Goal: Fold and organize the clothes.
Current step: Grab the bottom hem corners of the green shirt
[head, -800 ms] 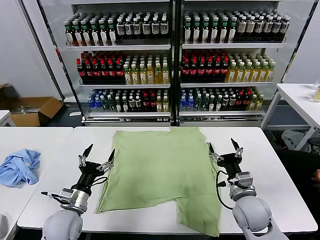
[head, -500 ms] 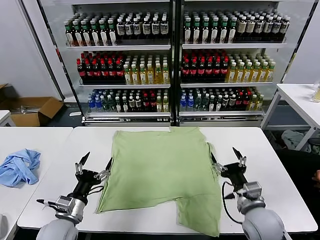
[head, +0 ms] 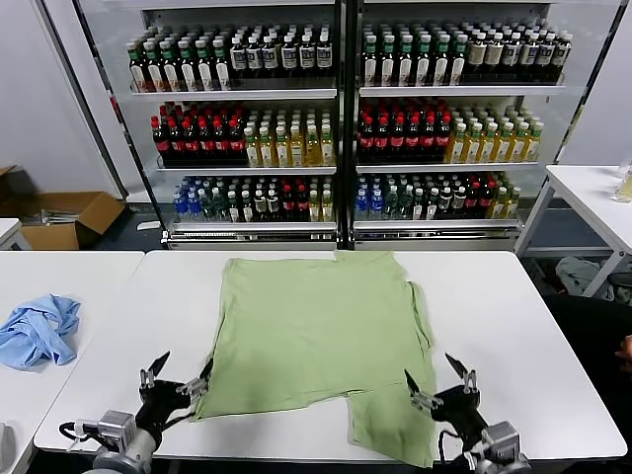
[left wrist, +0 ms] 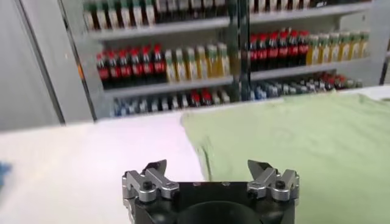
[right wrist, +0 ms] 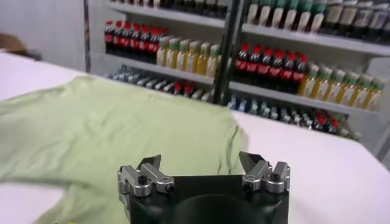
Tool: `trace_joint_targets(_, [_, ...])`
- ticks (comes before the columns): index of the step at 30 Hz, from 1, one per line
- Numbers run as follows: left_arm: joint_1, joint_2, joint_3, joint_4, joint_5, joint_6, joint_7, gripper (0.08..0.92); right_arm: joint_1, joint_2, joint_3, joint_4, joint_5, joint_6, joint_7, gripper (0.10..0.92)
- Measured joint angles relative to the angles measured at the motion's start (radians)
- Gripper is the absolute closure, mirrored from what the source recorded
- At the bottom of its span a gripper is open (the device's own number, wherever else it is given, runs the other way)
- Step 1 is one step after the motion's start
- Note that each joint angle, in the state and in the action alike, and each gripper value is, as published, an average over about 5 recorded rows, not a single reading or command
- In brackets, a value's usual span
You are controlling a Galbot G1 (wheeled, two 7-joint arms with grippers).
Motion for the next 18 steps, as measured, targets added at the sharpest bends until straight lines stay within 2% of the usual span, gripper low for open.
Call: trace_joint_targets(18, [0.077,0.016,-0.013,-0.034,-0.076,0.121,-0.052,0.177,-0.096,-0.013,-0.006,-0.001,0.028,-0.01,0.041,0.203])
